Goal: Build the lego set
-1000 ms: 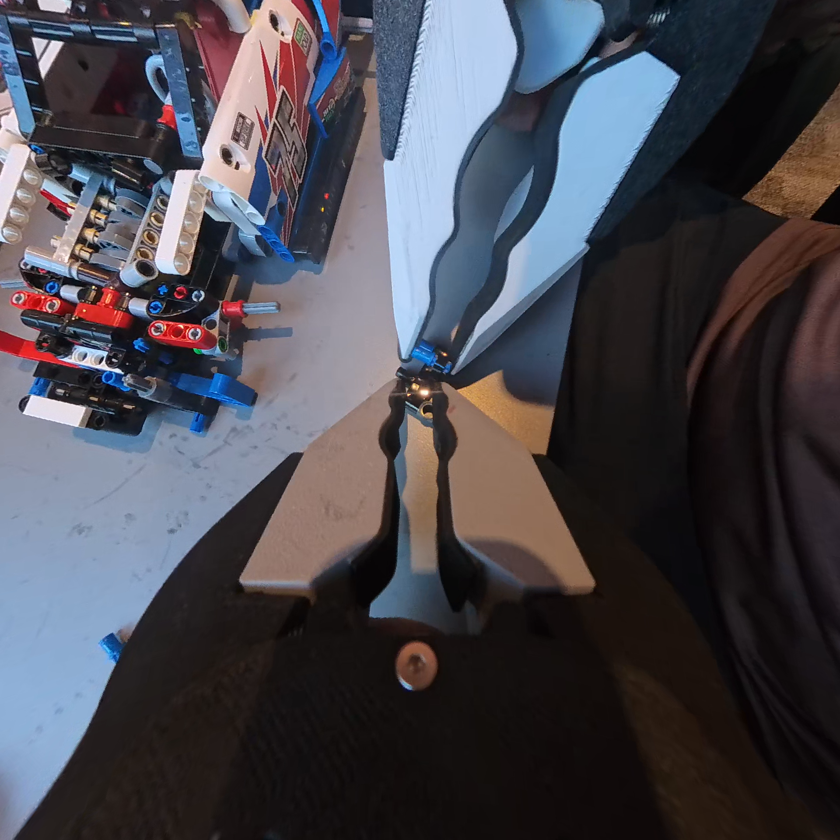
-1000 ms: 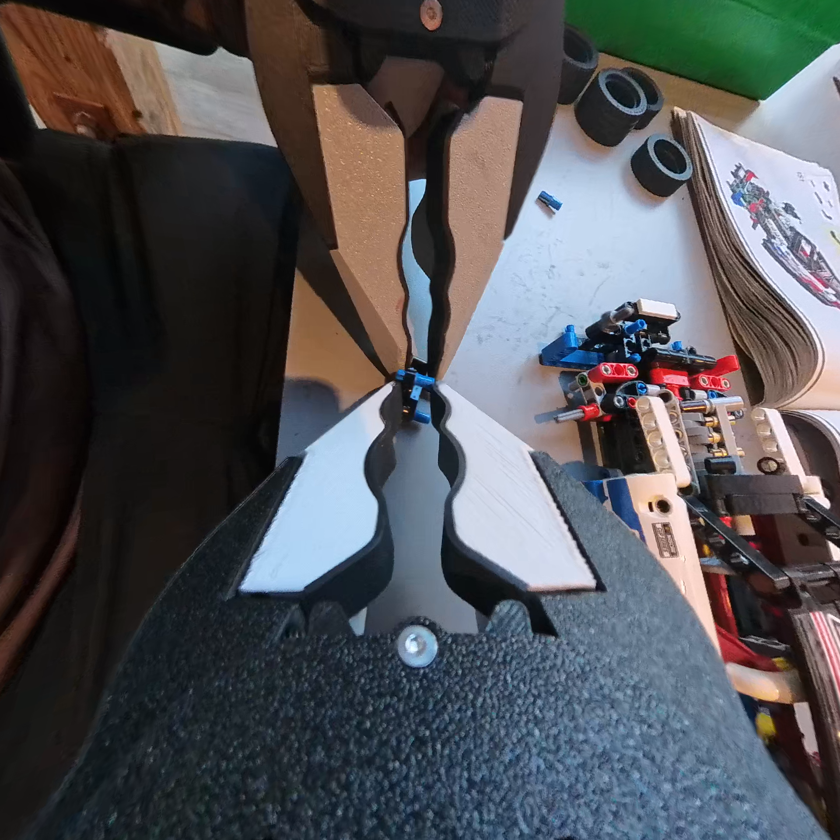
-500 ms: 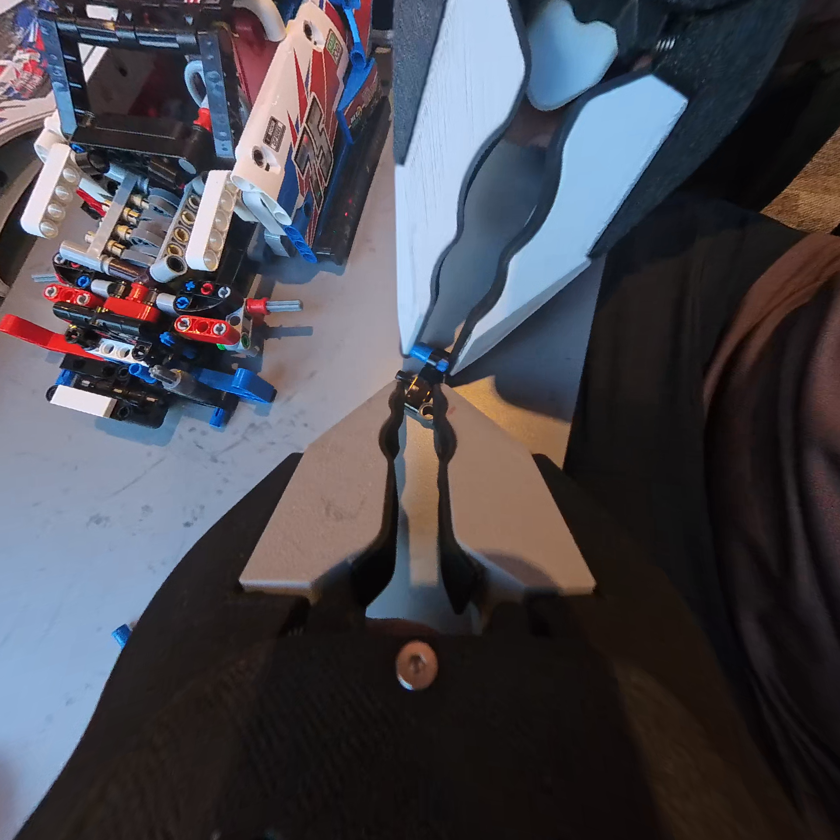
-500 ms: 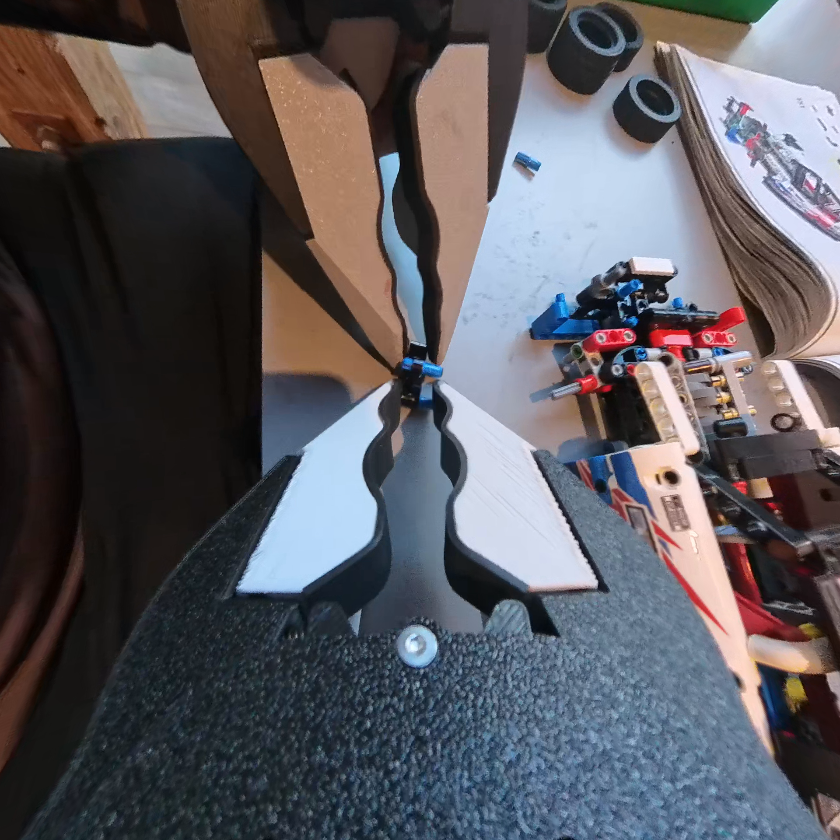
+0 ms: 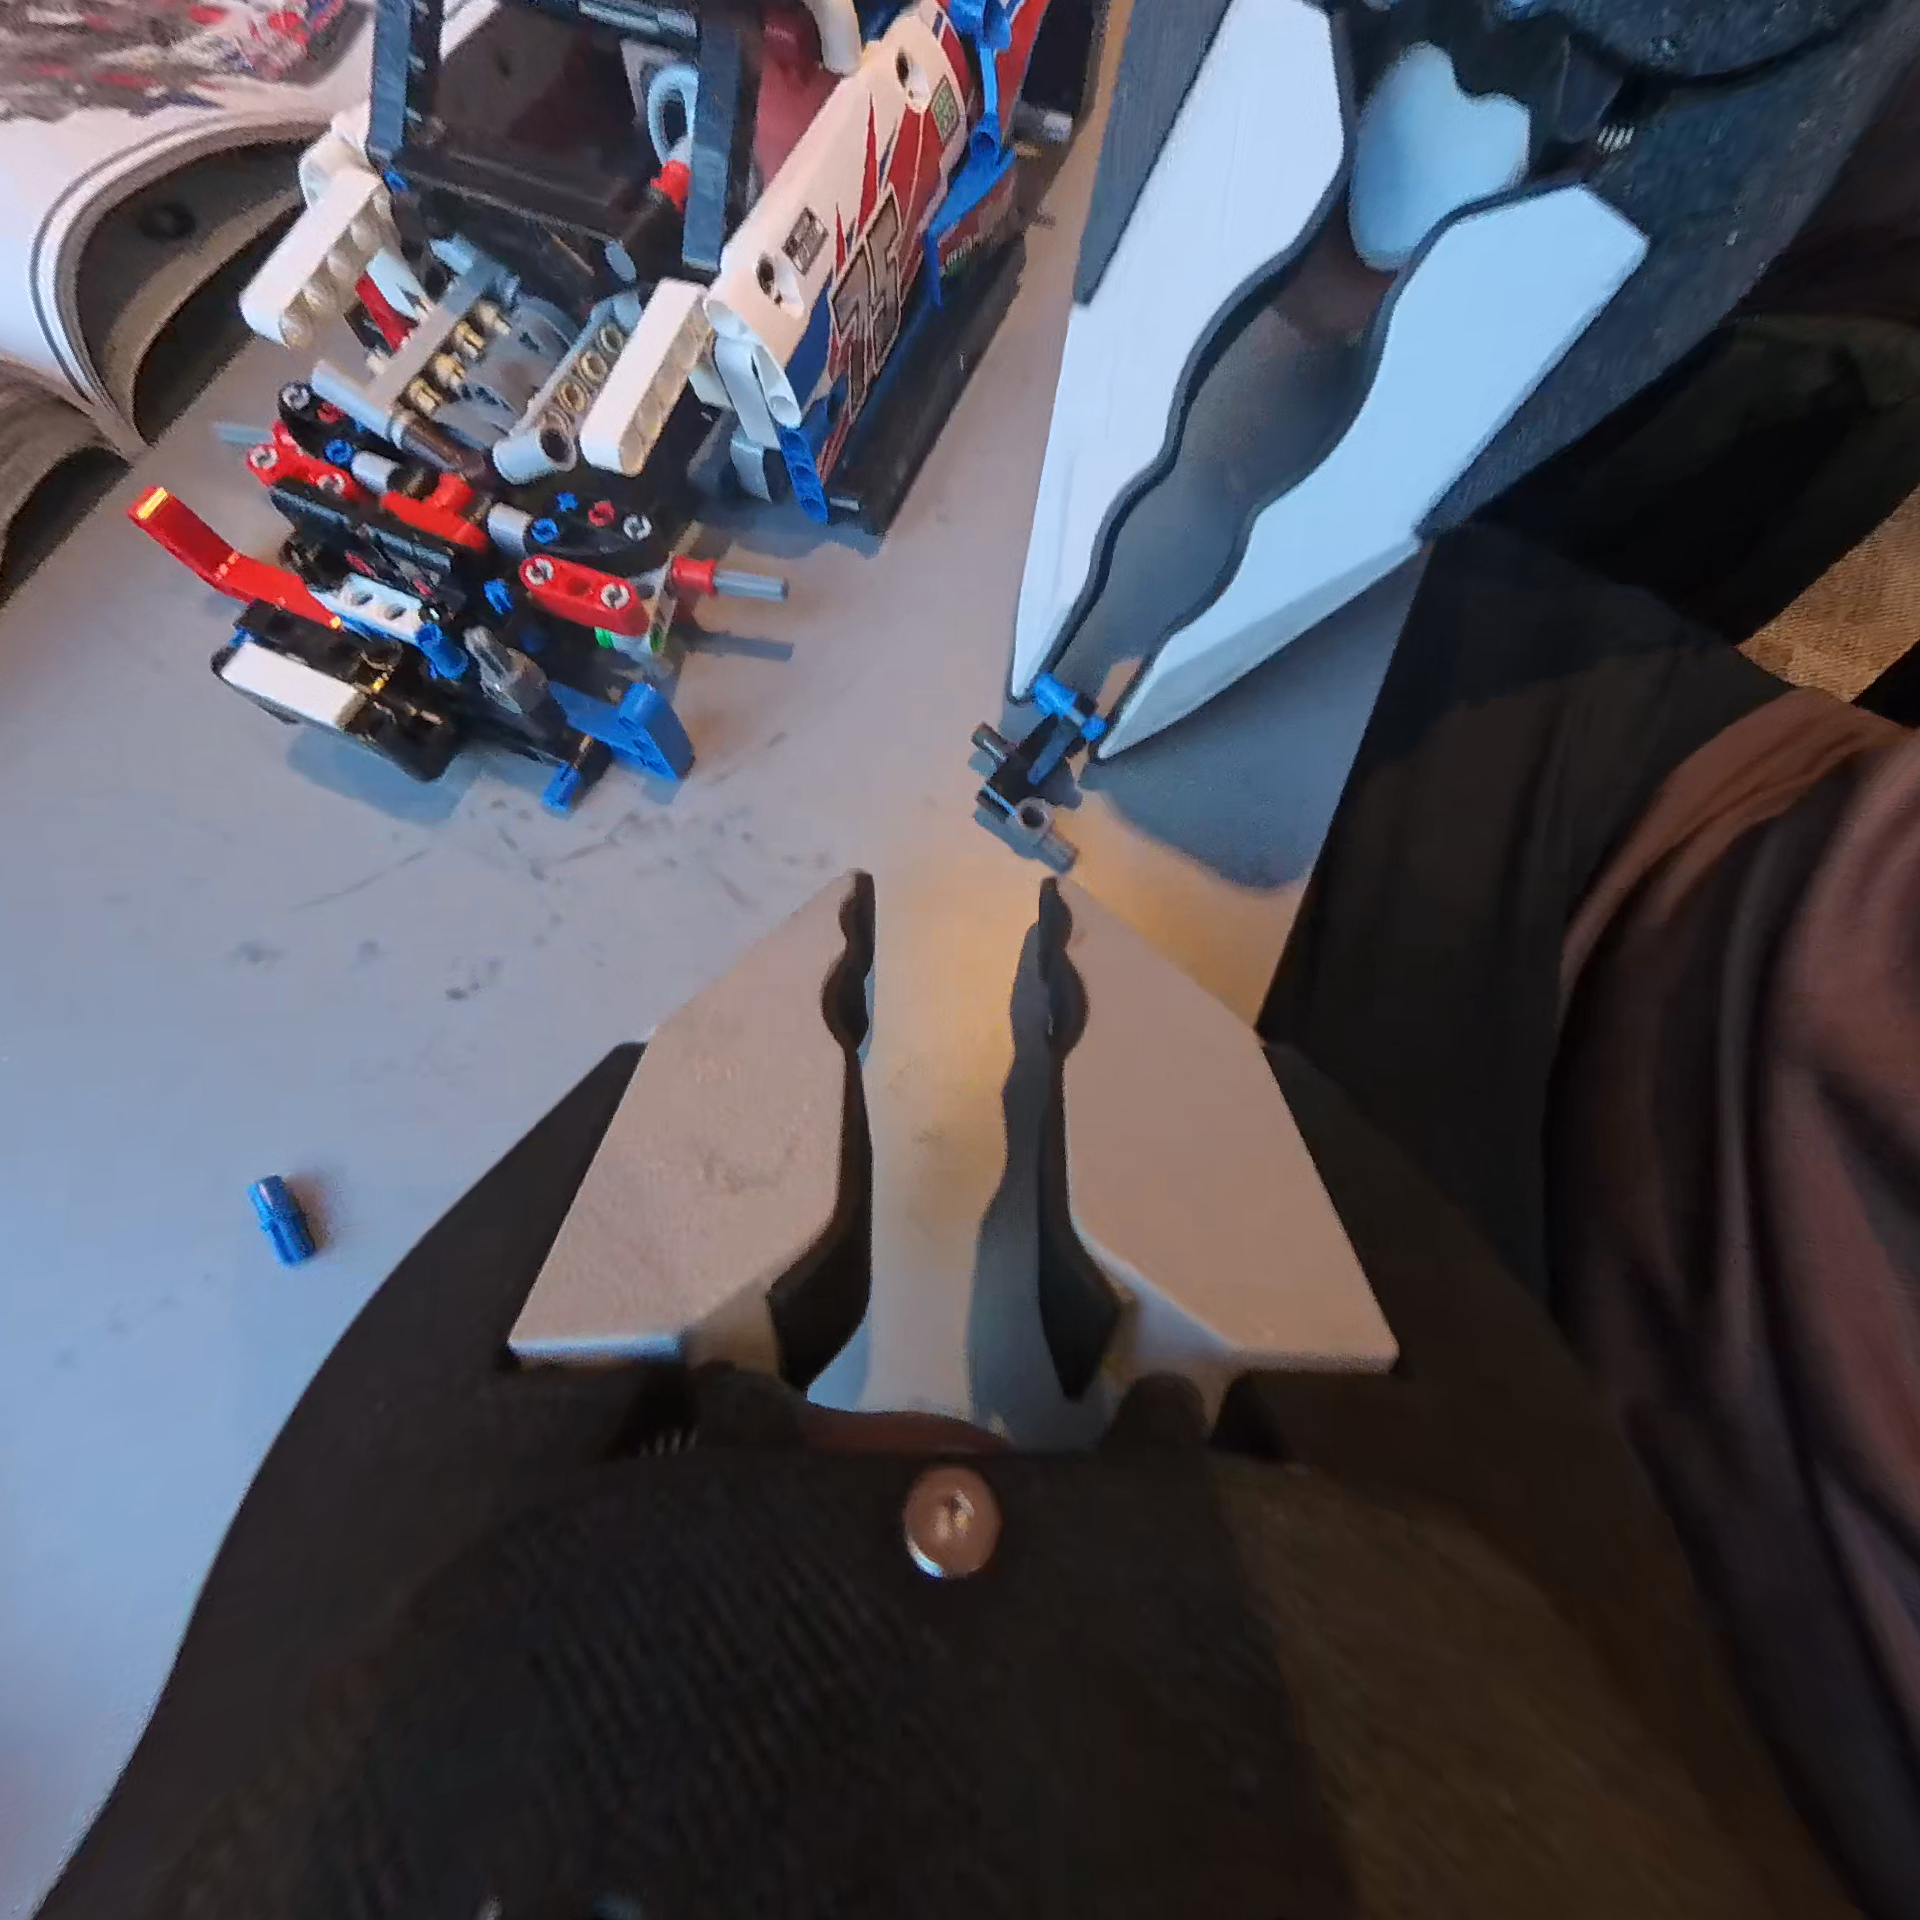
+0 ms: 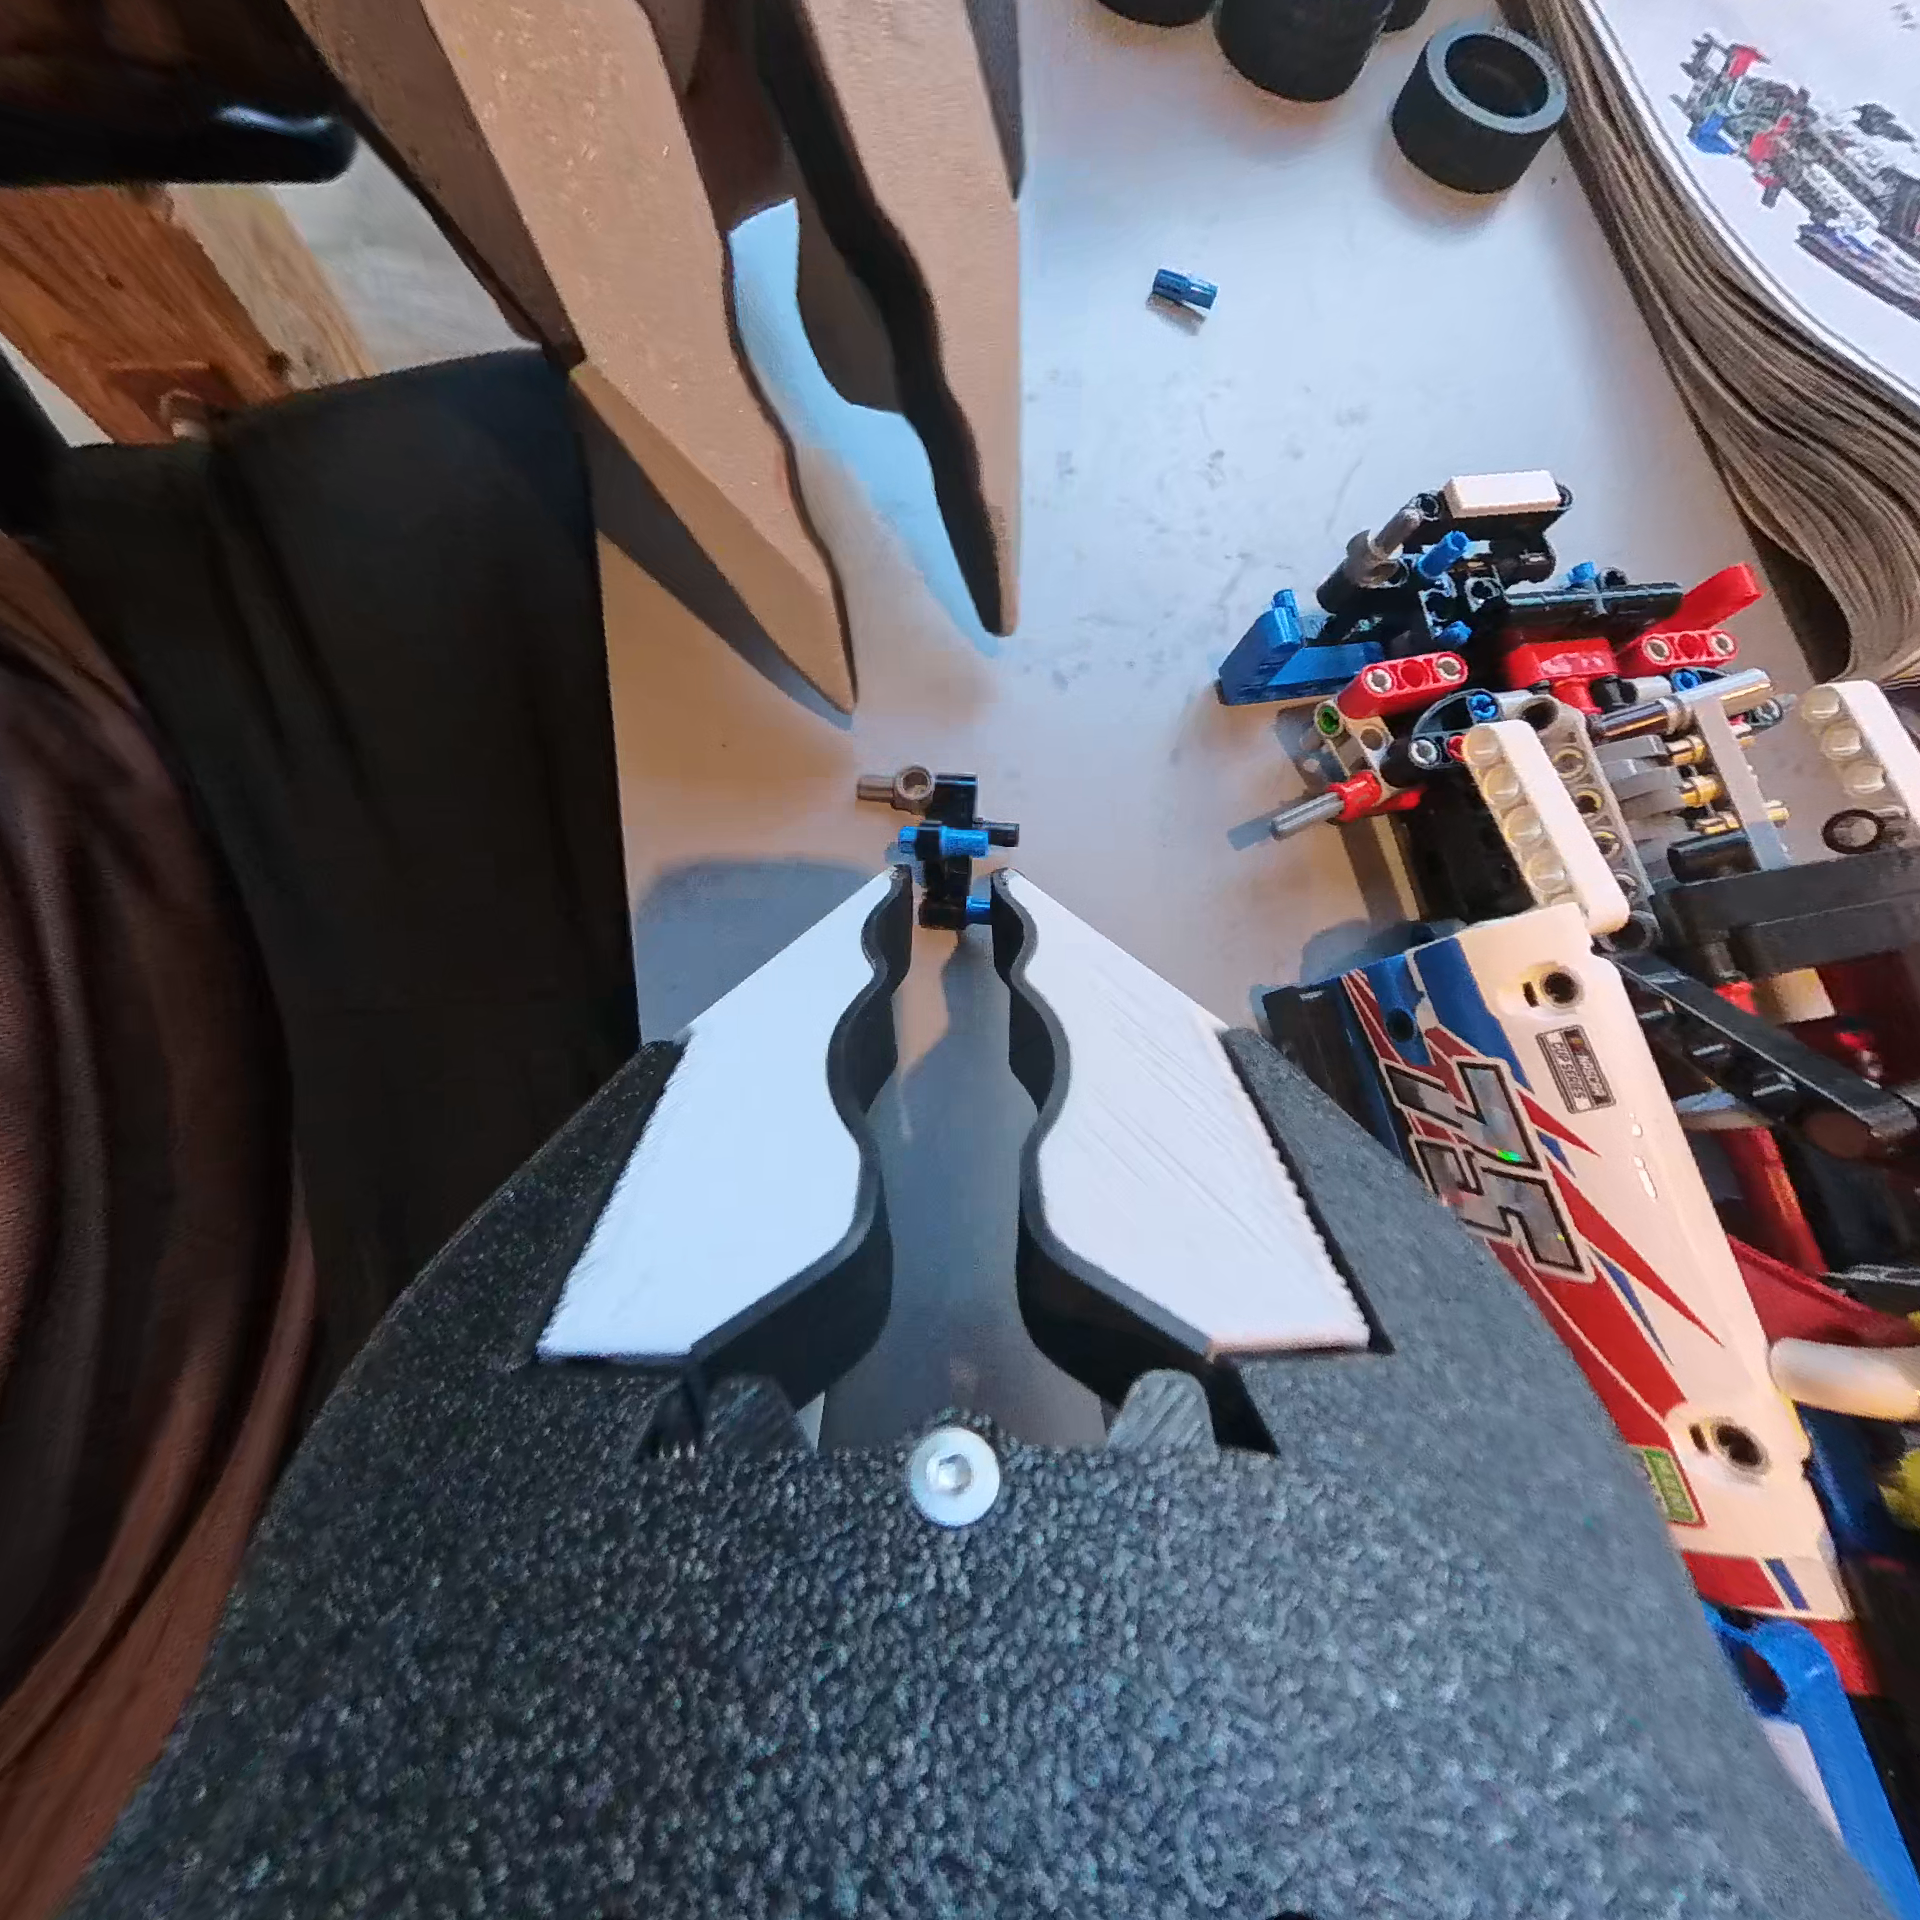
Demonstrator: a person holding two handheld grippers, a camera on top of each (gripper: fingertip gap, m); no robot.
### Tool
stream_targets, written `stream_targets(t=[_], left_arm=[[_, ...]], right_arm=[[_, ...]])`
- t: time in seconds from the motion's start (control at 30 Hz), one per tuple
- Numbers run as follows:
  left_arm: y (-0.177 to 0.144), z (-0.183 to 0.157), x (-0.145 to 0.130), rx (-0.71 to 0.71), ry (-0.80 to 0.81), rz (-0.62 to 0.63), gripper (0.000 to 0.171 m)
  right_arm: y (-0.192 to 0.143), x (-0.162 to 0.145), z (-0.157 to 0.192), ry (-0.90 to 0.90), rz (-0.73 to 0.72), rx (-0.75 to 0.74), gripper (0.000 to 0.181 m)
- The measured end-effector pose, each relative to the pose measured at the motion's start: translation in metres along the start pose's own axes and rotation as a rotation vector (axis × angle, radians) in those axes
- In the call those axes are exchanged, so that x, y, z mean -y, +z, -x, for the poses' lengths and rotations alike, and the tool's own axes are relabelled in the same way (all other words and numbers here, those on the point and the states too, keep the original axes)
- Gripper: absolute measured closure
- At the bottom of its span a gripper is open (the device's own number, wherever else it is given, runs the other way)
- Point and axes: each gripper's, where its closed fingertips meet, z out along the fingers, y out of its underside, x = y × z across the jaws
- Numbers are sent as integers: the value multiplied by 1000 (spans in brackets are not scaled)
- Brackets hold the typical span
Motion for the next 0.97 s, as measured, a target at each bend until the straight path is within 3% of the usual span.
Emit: stream_targets(t=[0.03,0.2,0.5,0.77,0.97], left_arm=[[1,-1,-3,3,4,7,143],[4,-4,-10,-1,22,45,143],[3,2,-9,-44,-93,29,151],[3,2,-9,-29,-81,28,150],[4,1,-10,9,-26,33,147]], right_arm=[[-1,0,0,6,1,2,167],[-4,-6,2,35,32,26,167],[-6,6,24,50,-6,146,172],[-42,8,-19,79,-136,15,174],[-36,-10,-33,103,-144,16,181]])
